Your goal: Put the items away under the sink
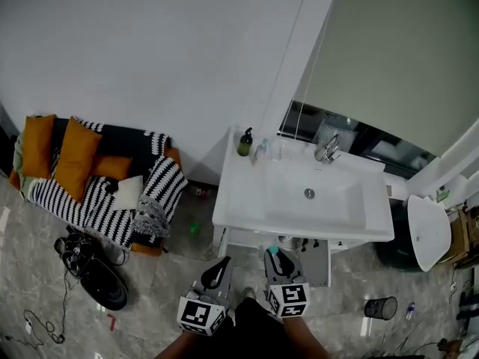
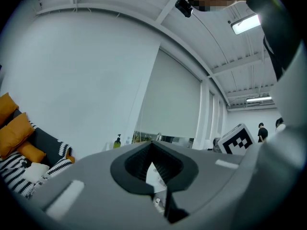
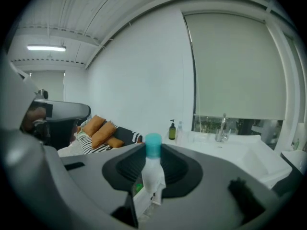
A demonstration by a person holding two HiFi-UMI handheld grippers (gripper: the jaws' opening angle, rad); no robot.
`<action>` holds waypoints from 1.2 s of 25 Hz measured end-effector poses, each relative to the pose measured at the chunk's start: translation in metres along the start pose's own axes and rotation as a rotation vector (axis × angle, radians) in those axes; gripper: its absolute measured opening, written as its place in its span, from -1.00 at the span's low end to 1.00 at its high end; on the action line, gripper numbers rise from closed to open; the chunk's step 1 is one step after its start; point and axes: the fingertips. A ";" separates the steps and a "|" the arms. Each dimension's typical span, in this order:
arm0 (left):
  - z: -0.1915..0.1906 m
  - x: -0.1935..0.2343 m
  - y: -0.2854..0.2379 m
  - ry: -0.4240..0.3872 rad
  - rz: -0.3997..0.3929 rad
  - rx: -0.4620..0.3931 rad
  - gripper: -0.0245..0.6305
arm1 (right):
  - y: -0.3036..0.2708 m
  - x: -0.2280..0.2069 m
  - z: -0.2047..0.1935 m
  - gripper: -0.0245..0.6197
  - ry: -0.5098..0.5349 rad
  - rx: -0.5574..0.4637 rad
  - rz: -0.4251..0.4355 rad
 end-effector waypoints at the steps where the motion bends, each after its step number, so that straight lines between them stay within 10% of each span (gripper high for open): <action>1: 0.001 -0.003 0.000 -0.004 -0.009 -0.003 -0.90 | 0.004 -0.002 0.001 -0.59 -0.002 -0.005 -0.005; 30: -0.016 -0.157 0.011 -0.083 -0.083 0.029 -0.90 | 0.144 -0.078 -0.052 -0.59 -0.032 -0.020 -0.051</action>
Point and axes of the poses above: the fingertips, and each gripper's own axes: y backward along the fingers, x to its left, z out of its top, and after that the axes turned 10 degrees about -y, right-handed
